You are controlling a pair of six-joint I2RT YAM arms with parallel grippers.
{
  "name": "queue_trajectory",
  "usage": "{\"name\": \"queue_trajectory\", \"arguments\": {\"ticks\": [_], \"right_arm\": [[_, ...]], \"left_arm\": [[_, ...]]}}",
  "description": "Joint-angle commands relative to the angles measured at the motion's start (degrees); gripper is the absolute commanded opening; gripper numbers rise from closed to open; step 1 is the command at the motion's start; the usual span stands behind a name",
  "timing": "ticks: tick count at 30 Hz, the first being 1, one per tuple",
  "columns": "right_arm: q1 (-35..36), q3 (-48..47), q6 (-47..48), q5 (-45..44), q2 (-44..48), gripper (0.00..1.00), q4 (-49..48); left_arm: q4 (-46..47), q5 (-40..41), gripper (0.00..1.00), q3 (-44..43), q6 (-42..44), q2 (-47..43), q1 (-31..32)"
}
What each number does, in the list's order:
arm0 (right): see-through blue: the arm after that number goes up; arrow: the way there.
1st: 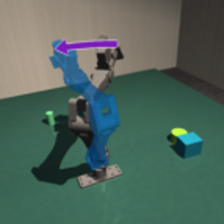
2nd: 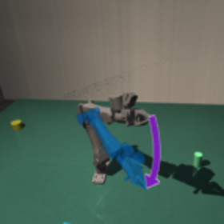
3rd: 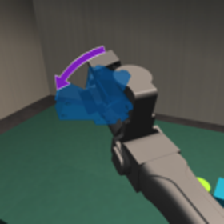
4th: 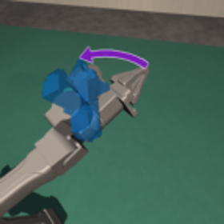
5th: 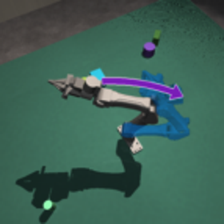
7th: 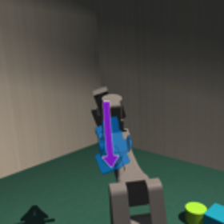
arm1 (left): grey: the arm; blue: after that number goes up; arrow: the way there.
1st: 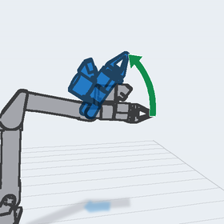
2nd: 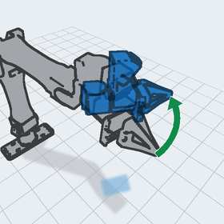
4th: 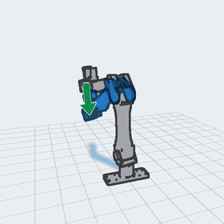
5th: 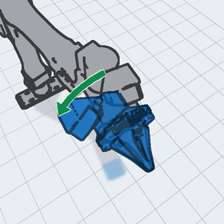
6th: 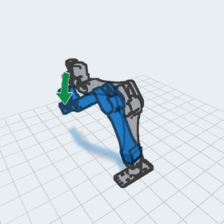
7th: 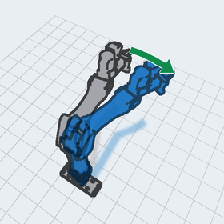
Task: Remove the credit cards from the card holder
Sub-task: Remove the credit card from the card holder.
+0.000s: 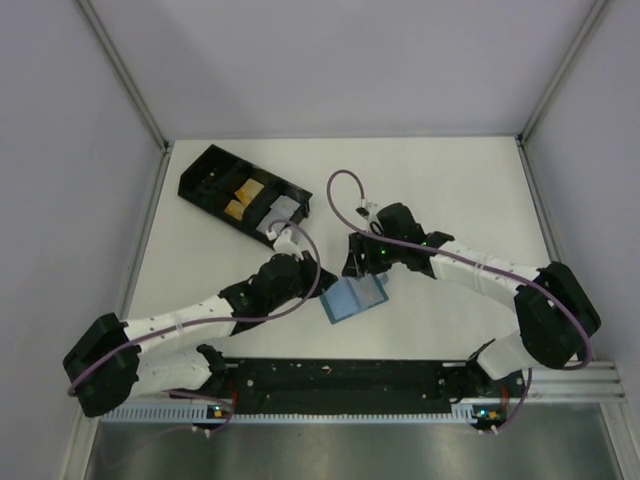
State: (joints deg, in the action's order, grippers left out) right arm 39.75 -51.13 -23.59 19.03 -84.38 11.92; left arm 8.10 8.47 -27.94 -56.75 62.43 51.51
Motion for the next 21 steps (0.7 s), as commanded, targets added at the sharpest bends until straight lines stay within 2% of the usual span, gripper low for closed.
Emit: {"name": "queue_trajectory", "arguments": {"ticks": [1,9,14,21], "right_arm": [[-3.0,3.14,1.36,-3.29,1.85,0.55,-0.14],[-5.38,7.36,0.92,-3.56,0.27,0.44,-4.19],[-5.64,9.65,0.04,-4.0,-0.61,0.41,-5.77],[-5.91,11.93,-1.8,-4.7,-1.49,0.38,-6.74]], "left_arm": [[5.44,-5.91,0.18,-6.06,-0.2,6.81,-0.35],[12.73,-13.21,0.18,-7.65,-4.24,19.46,-2.2],[14.93,-19.1,0.18,-8.88,-4.68,26.41,-3.87],[16.86,-20.07,0.18,-8.53,-5.48,31.6,-4.4]]}}
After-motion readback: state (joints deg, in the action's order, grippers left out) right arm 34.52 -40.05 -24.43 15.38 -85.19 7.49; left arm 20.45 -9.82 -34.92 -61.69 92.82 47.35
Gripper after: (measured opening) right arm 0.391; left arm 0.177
